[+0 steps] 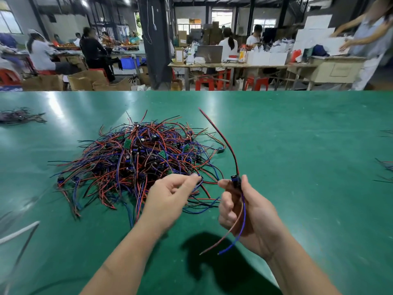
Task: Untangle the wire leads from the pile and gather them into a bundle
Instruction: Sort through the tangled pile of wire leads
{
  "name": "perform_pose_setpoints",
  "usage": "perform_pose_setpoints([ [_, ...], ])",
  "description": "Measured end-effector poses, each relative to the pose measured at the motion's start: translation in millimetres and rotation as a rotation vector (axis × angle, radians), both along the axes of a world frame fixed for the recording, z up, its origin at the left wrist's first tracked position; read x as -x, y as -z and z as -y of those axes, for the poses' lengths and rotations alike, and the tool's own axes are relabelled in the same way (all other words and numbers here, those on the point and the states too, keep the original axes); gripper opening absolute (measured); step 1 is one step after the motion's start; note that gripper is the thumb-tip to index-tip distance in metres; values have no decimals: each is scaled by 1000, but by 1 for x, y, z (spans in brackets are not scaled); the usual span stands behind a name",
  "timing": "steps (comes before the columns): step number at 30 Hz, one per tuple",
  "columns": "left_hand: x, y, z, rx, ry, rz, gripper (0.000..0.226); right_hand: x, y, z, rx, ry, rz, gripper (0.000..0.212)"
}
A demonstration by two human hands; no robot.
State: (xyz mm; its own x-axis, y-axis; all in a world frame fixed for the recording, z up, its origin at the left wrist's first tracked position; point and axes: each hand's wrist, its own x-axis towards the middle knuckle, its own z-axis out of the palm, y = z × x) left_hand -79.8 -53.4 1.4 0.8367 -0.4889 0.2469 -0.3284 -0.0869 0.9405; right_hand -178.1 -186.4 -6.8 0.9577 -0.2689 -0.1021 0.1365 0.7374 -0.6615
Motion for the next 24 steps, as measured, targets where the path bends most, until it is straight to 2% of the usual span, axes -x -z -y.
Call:
perform_pose_setpoints([
  [4,24,9,11,103,353,-145,18,-4,7,-9,190,-42,-123,48],
  [6,27,18,17,113,297,-138,25,-4,12,-8,449,-25,-163,46],
  [9,28,24,20,136,168,-236,20,-2,18,1,1068,3,-267,48],
  [10,28,26,21,151,167,-289,20,-2,20,5,1198,-16,-302,52],
  [13,28,30,23,169,160,-426,14,2,18,7,1330,-65,-350,62],
  [16,26,29,24,165,160,-489,8,3,18,9,1484,120,-342,58],
  [18,22,29,20,100,173,-400,6,0,19,12,1389,301,-289,40],
  [20,20,28,15,-6,227,-282,7,-2,17,11,1077,276,-182,10],
  [21,20,28,14,-38,256,-257,8,-2,17,10,964,222,-153,4],
  [24,21,28,12,-44,346,-287,8,1,18,13,847,120,-145,6],
])
